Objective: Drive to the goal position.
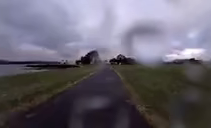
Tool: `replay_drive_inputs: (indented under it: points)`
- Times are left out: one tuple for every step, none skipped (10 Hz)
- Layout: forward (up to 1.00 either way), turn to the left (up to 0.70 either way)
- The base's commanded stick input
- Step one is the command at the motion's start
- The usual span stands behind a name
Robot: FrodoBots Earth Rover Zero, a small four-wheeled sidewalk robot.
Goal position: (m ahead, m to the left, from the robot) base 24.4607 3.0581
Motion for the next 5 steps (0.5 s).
replay_drive_inputs:
  points:
    - [0.70,0.14]
    - [0.70,0.14]
    - [0.70,0.10]
    - [0.70,0.04]
    - [0.70,0.00]
